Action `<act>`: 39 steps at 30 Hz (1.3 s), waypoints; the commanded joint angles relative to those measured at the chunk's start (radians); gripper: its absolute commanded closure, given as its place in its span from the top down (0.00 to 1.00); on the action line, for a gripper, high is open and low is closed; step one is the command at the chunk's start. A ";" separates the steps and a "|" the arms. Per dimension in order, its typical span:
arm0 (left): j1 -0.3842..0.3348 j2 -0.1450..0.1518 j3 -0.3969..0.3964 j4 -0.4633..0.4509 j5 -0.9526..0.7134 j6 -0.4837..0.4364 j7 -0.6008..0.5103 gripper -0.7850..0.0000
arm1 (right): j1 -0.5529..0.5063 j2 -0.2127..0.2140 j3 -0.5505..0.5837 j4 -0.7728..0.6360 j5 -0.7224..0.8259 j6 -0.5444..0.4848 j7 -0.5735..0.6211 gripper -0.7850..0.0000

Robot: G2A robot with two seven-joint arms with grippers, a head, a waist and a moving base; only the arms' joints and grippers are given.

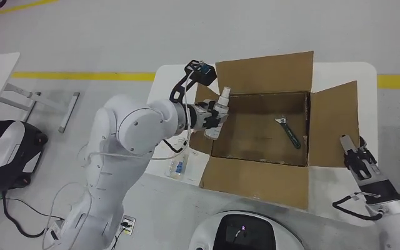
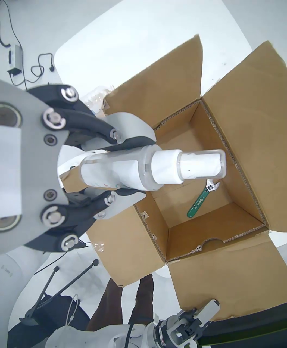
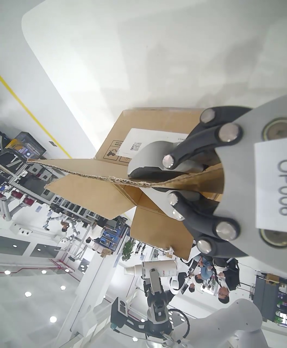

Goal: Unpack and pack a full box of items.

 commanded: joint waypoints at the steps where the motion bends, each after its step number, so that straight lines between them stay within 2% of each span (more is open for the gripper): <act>1: 0.000 0.000 0.000 0.000 0.000 0.000 0.000 0.00 | 0.000 0.000 0.000 0.000 0.000 0.000 0.000 0.00; 15: 0.000 0.000 0.000 0.000 0.000 0.000 0.000 0.00 | 0.000 0.000 0.000 0.000 0.000 0.000 0.000 0.00; 19: 0.035 0.004 0.006 -0.005 -0.007 -0.040 0.037 0.00 | -0.003 -0.001 -0.001 0.001 0.006 0.002 -0.010 0.00; 23: 0.051 0.014 -0.040 -0.031 -0.015 -0.045 0.000 0.00 | -0.011 -0.002 0.001 0.002 0.024 0.017 -0.036 0.00; 30: 0.169 0.062 -0.184 -0.084 -0.032 -0.067 0.000 0.00 | -0.012 -0.004 0.008 0.011 0.056 0.055 -0.055 0.00; 35: 0.285 0.109 -0.295 -0.087 0.012 -0.092 0.000 0.00 | -0.006 -0.004 0.005 0.010 0.059 0.059 -0.049 0.00; 39: 0.384 0.143 -0.343 -0.092 0.067 -0.130 0.000 0.00 | -0.005 -0.003 0.005 0.010 0.064 0.056 -0.043 0.00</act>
